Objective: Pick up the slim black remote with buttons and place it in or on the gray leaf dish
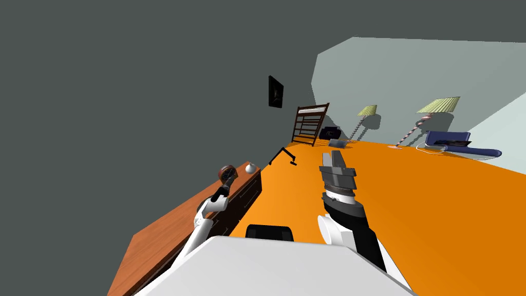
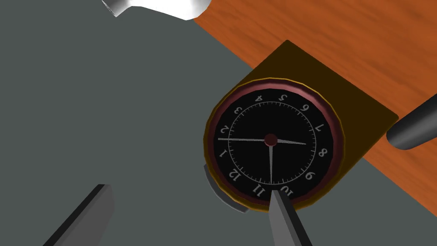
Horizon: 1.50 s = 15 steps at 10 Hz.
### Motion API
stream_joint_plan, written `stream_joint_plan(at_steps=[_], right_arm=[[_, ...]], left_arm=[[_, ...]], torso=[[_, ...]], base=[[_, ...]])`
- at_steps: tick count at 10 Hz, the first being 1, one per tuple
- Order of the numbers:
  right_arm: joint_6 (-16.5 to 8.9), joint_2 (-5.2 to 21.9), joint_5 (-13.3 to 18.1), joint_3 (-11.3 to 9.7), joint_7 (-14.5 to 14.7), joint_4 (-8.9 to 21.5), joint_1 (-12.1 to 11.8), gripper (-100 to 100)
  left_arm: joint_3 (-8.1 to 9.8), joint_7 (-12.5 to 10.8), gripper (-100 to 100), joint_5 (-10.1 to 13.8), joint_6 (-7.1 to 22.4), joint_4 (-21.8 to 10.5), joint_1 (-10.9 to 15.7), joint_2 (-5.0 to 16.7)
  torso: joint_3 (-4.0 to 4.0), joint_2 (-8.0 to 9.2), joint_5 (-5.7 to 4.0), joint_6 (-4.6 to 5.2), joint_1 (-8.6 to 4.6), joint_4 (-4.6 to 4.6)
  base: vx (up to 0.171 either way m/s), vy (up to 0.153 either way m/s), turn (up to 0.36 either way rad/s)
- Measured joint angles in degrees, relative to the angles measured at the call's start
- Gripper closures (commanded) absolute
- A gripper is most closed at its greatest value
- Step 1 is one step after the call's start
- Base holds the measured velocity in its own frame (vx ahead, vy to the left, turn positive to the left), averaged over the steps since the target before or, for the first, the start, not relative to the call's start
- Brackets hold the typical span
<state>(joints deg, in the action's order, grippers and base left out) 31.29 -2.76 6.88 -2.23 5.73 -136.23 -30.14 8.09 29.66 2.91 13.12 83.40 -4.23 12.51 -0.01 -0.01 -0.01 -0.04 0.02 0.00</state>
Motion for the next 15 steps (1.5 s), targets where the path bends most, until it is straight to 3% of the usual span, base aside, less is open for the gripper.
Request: stream_joint_plan(at_steps=[9, 11, 13, 15], right_arm=[[0.0, 0.0, 0.0, 0.0, 0.0, 0.0, 0.0, 0], [0.0, 0.0, 0.0, 0.0, 0.0, 0.0, 0.0, 0], [0.0, 0.0, 0.0, 0.0, 0.0, 0.0, 0.0, 0], [0.0, 0.0, 0.0, 0.0, 0.0, 0.0, 0.0, 0]], left_arm=[[5.29, 8.9, -100, 1.4, 10.7, -11.9, 5.2, 2.2], [6.14, 10.3, -100, 2.0, 11.4, -16.2, 6.8, 3.2], [7.60, 12.5, -100, 2.3, 14.0, -20.0, 8.4, 3.9], [8.25, 13.7, -100, 2.5, 16.1, -20.8, 8.0, 4.1]], torso=[[-0.02, -0.04, 0.02, -0.01, 0.09, -0.01], [-0.01, -0.02, 0.02, 0.00, 0.11, 0.00], [-0.01, -0.03, 0.02, 0.00, 0.13, 0.00], [-0.01, -0.01, 0.02, -0.04, 0.08, -0.01]], base=[[0.018, 0.010, -0.071], [0.019, 0.023, -0.096], [0.023, 0.030, -0.087], [0.024, 0.019, -0.048]])
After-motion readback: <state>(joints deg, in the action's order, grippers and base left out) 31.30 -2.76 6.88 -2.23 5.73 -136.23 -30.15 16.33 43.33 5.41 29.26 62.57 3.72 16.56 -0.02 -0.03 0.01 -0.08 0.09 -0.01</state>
